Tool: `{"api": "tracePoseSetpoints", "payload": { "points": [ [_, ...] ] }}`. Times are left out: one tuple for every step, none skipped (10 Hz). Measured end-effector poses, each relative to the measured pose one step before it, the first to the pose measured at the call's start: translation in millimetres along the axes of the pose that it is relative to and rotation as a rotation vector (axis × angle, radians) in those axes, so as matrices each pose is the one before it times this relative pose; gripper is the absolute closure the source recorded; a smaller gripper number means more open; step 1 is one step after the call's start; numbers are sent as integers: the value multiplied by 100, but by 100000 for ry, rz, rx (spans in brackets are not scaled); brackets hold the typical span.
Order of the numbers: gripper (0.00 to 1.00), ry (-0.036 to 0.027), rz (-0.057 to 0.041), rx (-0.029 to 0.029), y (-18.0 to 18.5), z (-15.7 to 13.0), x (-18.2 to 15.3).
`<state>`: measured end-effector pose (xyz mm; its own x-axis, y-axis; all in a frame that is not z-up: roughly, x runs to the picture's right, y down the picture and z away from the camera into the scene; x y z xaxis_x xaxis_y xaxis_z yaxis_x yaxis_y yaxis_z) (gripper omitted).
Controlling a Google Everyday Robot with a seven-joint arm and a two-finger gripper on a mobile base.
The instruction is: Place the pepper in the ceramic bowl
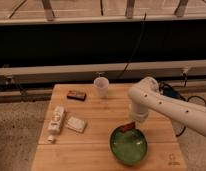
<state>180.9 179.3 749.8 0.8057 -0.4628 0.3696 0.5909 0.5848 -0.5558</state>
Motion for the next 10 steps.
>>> {"api": "tracePoseSetpoints", "payload": {
  "points": [
    [100, -127, -588, 144, -16, 35, -314],
    [100, -245, -446, -96, 220, 122, -273],
    [100, -168, -1065, -49, 328, 97, -441],
    [100, -99, -598, 433, -46, 48, -100],
    [100, -105, -801, 336, -48, 37, -153],
    [100, -68, -381, -139, 108, 60, -114],
    [100, -137, -379, 315, 16, 73, -168],
    [100, -31, -157, 90, 101, 76, -53],
    [94, -102, -694, 322, 54, 54, -131],
    [93, -67, -272, 214, 25, 35, -47]
  ]
}}
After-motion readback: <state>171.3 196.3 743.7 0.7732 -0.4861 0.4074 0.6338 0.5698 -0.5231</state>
